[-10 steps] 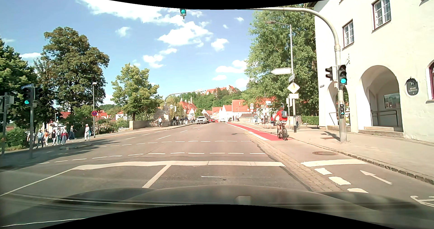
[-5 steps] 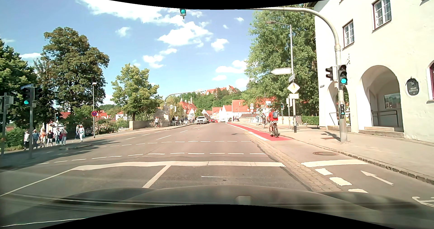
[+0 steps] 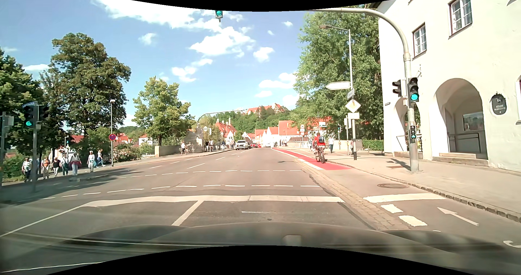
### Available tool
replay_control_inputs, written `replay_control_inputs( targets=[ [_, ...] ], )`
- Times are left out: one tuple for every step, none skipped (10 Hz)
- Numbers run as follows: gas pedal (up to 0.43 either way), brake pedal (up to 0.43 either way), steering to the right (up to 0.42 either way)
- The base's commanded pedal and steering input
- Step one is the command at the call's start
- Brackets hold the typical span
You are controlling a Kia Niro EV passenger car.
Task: Follow the waypoints while adhering to traffic rules and regulations
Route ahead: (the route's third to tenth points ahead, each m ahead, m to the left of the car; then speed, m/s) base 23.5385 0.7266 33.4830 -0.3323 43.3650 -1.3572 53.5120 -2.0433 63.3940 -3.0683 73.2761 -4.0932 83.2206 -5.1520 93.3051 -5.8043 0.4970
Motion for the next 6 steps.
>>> replay_control_inputs(
  targets=[
    [0.228, 0.012, -0.012],
    [0.228, 0.006, -0.012],
    [0.228, 0.006, -0.011],
    [0.228, 0.006, -0.012],
    [0.24, 0.006, -0.011],
    [0.299, 0.006, -0.011]
  ],
)
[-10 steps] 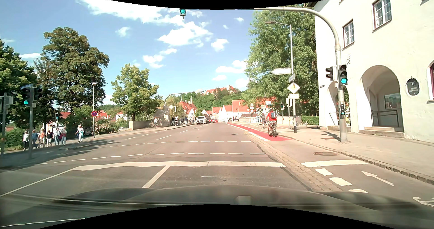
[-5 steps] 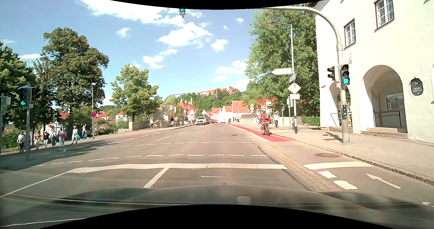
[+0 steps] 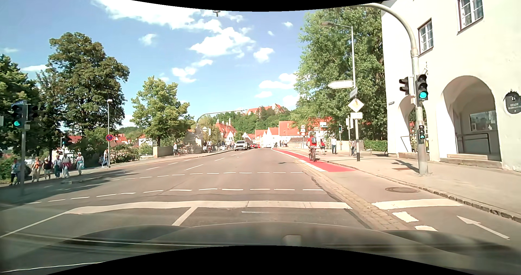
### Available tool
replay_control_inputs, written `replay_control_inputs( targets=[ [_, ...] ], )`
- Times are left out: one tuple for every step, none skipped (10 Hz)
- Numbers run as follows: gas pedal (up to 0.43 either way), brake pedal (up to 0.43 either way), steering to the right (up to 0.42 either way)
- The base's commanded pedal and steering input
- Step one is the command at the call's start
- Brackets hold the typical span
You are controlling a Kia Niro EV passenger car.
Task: Follow the waypoints while adhering to traffic rules and regulations
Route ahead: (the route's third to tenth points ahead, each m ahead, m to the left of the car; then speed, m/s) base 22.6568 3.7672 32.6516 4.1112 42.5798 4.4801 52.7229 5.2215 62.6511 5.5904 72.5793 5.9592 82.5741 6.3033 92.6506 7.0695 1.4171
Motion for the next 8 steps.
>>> replay_control_inputs(
  targets=[
    [0.311, 0.006, -0.011],
    [0.311, 0.006, -0.012],
    [0.311, 0.006, -0.014],
    [0.311, 0.006, -0.017],
    [0.311, 0.006, -0.02],
    [0.311, 0.006, -0.025],
    [0.311, 0.006, -0.024],
    [0.311, 0.006, -0.018]
  ],
)
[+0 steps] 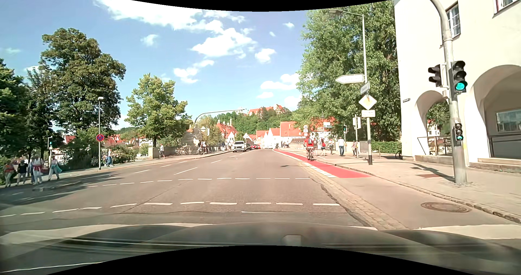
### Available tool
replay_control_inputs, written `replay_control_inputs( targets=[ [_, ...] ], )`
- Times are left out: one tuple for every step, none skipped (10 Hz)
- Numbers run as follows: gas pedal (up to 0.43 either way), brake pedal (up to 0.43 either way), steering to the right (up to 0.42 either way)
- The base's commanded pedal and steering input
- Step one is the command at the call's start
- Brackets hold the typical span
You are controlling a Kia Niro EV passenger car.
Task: Follow the waypoints while adhering to traffic rules and regulations
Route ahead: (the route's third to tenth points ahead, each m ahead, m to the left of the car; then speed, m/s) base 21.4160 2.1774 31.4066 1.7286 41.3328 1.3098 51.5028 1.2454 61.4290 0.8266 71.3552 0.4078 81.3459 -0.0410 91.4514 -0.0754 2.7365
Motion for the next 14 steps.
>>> replay_control_inputs(
  targets=[
    [0.311, 0.006, -0.016],
    [0.311, 0.006, -0.016],
    [0.311, 0.006, -0.016],
    [0.311, 0.006, -0.017],
    [0.319, 0.006, -0.018],
    [0.319, 0.006, -0.018],
    [0.319, 0.006, -0.016],
    [0.319, 0.006, -0.016],
    [0.319, 0.006, -0.017],
    [0.319, 0.012, -0.017],
    [0.319, 0.006, -0.017],
    [0.319, 0.006, -0.018],
    [0.319, 0.006, -0.019],
    [0.319, 0.006, -0.019]
  ],
)
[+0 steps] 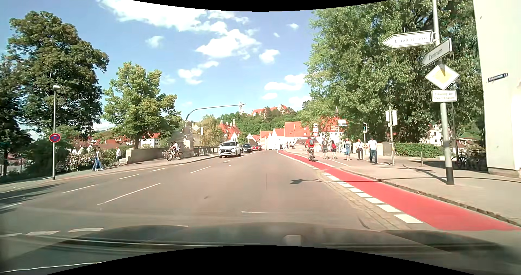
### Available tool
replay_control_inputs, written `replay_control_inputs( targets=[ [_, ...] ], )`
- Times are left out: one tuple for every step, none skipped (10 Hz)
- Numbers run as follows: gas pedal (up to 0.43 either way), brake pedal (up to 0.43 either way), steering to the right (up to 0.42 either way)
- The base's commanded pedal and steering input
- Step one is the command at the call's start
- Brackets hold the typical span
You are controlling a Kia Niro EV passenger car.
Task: Follow the waypoints while adhering to traffic rules and regulations
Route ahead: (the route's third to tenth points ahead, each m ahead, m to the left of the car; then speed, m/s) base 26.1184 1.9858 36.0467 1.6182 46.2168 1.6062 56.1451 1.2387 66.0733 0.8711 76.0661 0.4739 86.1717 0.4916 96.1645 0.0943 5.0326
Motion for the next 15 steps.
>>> replay_control_inputs(
  targets=[
    [0.311, 0.006, -0.019],
    [0.311, 0.006, -0.02],
    [0.311, 0.006, -0.02],
    [0.311, 0.006, -0.02],
    [0.311, 0.006, -0.02],
    [0.311, 0.006, -0.018],
    [0.268, 0.006, -0.018],
    [0.228, 0.006, -0.018],
    [0.228, 0.006, -0.018],
    [0.228, 0.006, -0.018],
    [0.228, 0.006, -0.018],
    [0.228, 0.006, -0.018],
    [0.228, 0.006, -0.017],
    [0.228, 0.006, -0.015],
    [0.22, 0.006, -0.014]
  ],
)
